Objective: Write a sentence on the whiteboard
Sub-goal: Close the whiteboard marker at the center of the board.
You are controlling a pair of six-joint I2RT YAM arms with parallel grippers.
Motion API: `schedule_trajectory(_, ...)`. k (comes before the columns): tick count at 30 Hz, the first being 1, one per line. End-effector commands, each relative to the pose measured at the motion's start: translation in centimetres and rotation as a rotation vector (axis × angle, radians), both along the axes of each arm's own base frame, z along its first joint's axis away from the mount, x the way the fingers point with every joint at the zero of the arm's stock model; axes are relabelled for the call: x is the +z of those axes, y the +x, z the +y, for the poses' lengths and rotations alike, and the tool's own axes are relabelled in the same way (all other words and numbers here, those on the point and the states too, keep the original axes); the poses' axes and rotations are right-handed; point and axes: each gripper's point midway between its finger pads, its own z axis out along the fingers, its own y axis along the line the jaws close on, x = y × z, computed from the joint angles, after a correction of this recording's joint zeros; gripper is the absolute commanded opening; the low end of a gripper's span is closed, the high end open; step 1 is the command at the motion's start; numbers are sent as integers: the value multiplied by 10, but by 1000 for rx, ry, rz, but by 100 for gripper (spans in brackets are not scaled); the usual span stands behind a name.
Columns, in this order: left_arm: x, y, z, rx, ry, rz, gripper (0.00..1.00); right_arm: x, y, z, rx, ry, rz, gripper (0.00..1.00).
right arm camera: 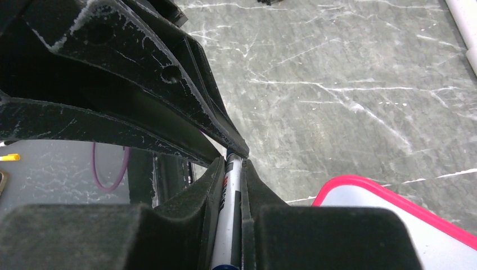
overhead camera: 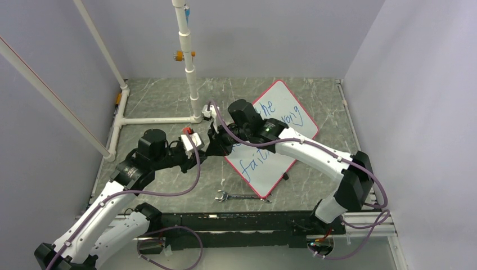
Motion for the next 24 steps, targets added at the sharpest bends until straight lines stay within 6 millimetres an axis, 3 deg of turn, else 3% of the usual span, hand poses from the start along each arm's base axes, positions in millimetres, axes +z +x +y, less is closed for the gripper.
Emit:
schedule_trajectory(1,35,9,-8,-22,-64,-119,23,26,-1,-3,-1,65,-41,0)
schedule_trajectory(15,31,9,-10,-25,-62,-91,30,48,0,-7,-1,173,47,0)
schedule_trajectory(19,31,8,-12,-33,-71,-86,25,49,-2,-7,7,190,67,0)
schedule_trajectory(24,33,6,-14,-48,-82,-73,10,46,-5,-4,21,202,111,0)
